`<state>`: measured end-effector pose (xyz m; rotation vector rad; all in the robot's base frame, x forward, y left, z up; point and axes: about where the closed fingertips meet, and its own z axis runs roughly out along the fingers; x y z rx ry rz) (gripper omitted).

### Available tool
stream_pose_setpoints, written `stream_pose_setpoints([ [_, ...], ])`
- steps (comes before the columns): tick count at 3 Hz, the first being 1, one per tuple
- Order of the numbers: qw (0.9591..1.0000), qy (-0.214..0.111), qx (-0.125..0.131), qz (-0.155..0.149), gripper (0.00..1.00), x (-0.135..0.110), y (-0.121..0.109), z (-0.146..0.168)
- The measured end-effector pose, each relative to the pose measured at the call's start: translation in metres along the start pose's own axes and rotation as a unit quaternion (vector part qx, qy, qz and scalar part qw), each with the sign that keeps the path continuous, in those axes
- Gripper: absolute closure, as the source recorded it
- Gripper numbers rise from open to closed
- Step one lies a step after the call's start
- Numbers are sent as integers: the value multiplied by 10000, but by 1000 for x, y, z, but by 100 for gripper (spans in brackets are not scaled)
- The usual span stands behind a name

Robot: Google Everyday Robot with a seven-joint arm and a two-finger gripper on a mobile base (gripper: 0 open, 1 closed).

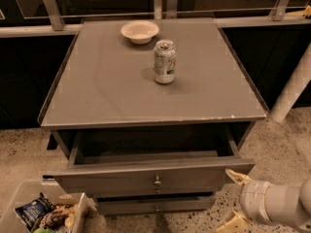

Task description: Close top drawer

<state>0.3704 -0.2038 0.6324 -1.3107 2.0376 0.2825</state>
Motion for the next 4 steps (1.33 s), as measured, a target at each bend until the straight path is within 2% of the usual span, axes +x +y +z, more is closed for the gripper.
stream_pose_setpoints([
  [1,10000,-2,3,-1,0,0,1,0],
  [3,9998,-6,210,-7,0,-30,-44,28],
  [4,9998,-6,210,-7,0,-30,-44,28],
])
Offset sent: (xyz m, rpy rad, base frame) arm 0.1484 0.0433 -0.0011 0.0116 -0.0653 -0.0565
